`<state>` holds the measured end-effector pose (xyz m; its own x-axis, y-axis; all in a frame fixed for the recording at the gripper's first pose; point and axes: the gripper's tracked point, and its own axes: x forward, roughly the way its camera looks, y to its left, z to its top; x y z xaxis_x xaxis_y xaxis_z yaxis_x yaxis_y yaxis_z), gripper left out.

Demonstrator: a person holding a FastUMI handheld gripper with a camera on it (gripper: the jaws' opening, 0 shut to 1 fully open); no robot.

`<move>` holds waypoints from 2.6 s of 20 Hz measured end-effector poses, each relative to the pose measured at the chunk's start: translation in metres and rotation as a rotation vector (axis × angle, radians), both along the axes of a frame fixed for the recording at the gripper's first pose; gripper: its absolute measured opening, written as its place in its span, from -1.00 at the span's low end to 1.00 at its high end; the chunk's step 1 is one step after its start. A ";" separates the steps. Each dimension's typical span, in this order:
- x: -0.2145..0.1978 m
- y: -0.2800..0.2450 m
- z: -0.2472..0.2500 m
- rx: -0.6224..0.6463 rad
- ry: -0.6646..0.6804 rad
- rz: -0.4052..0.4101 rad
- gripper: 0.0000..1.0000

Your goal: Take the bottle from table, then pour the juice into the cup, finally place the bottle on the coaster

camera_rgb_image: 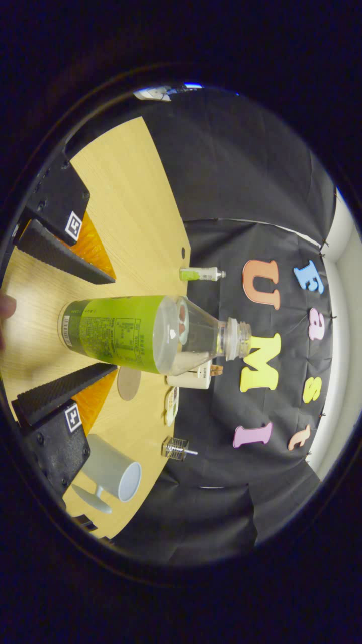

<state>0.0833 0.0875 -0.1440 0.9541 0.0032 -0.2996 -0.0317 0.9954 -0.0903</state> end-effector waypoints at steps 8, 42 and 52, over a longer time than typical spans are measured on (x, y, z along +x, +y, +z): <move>0.008 -0.007 0.006 0.058 0.015 -0.027 0.75; 0.042 -0.022 0.100 1.424 0.022 -0.134 0.55; 0.044 -0.027 0.105 1.677 -0.019 -0.127 0.55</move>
<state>0.1275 0.0606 -0.0391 0.9765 0.2127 -0.0340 0.0388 -0.0181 0.9991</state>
